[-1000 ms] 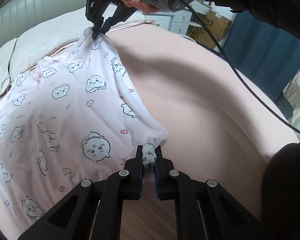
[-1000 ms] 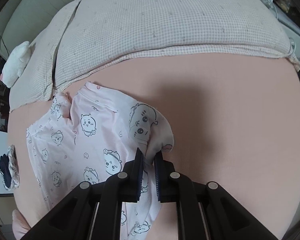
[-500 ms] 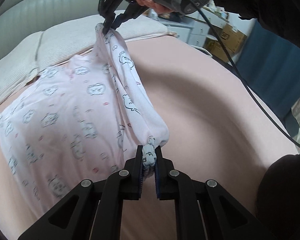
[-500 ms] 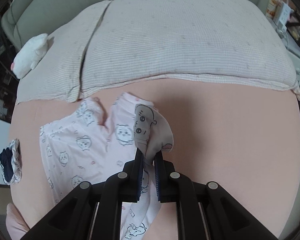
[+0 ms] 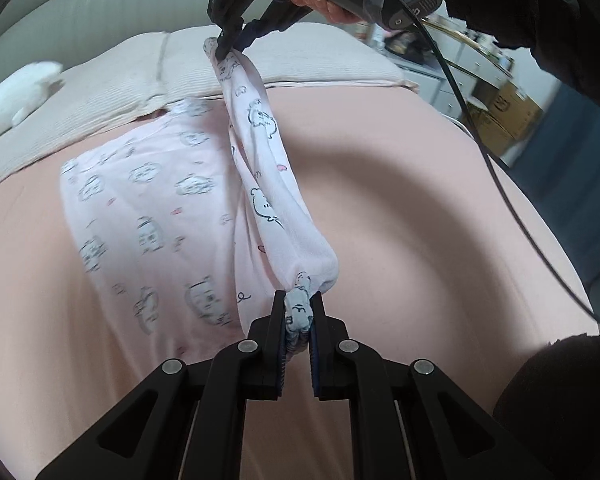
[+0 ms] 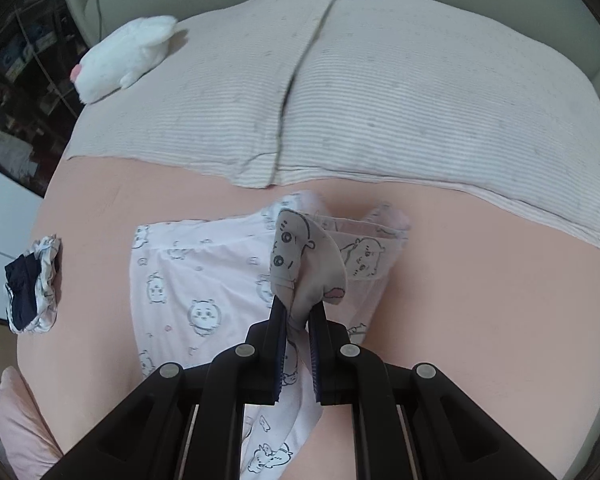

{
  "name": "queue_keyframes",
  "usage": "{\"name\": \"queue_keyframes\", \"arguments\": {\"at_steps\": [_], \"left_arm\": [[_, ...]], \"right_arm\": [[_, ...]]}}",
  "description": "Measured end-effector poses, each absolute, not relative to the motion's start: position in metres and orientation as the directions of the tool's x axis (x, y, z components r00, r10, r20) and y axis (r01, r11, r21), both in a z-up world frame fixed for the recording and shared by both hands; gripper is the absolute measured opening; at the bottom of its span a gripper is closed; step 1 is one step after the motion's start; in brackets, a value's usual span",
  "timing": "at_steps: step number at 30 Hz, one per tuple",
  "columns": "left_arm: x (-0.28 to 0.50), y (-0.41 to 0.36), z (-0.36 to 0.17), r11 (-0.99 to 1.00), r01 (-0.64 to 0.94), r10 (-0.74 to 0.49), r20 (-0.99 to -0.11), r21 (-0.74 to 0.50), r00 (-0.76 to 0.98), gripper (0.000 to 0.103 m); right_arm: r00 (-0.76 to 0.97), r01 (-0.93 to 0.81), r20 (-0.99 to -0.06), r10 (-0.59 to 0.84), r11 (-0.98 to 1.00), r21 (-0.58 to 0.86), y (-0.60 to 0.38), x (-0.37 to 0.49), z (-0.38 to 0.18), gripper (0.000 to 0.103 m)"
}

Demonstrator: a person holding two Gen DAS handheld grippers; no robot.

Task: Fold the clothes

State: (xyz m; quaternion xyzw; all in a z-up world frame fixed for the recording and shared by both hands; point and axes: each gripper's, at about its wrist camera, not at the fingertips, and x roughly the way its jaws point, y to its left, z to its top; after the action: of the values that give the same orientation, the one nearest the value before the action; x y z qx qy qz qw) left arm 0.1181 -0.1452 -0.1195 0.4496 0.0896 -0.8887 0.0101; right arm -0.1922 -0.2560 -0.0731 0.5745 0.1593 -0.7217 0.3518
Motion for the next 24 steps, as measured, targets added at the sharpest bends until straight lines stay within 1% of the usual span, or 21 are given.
{"name": "queue_keyframes", "arguments": {"at_steps": [6,12,18,23,24], "left_arm": [[0.133,-0.164,-0.120,-0.972,0.178,0.021,-0.812,-0.153,-0.583,0.008],[0.147,-0.181,-0.124,-0.945,0.262,0.018,-0.830,-0.196,-0.557,0.008],[0.162,-0.194,-0.130,-0.921,0.334,-0.008,-0.850,-0.198,-0.527,0.008],[0.171,-0.213,-0.140,-0.873,0.409,0.028,-0.865,-0.265,-0.501,0.008],[0.173,-0.215,-0.141,-0.869,0.418,0.024,-0.867,-0.264,-0.498,0.008]], "right_arm": [[-0.058,0.740,-0.931,-0.361,-0.641,0.203,-0.304,-0.173,-0.078,0.008],[-0.009,0.784,-0.918,-0.396,-0.572,0.239,-0.352,-0.153,-0.083,0.008],[0.039,0.819,-0.919,-0.393,-0.514,0.254,-0.395,-0.131,-0.101,0.008],[0.057,0.835,-0.918,-0.392,-0.486,0.260,-0.417,-0.117,-0.116,0.008],[0.063,0.835,-0.917,-0.394,-0.482,0.264,-0.419,-0.115,-0.119,0.008]]}}
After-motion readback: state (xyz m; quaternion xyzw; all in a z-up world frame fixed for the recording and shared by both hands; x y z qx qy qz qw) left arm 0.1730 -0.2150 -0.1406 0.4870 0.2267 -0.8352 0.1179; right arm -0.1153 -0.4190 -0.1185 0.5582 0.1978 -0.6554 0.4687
